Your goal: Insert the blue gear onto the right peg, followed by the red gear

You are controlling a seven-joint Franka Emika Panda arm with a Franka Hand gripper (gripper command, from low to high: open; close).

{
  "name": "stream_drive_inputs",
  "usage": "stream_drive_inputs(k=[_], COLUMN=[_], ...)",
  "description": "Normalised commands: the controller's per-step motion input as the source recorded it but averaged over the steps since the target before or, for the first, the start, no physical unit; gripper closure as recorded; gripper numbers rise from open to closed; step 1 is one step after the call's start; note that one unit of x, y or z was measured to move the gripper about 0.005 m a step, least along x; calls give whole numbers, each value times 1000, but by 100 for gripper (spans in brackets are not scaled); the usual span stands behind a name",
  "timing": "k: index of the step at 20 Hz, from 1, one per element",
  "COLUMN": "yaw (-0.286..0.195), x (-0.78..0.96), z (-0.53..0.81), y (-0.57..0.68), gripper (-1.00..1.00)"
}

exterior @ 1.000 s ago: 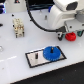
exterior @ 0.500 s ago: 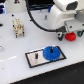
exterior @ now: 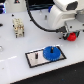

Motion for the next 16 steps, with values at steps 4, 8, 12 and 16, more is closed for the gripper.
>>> stream_drive_inputs(k=[4, 8, 12, 16], yaw=[0, 0, 0, 0], x=[108, 254, 415, 489], z=[541, 615, 577, 524], y=[-36, -71, -253, -358], gripper=[100, 100, 100, 100])
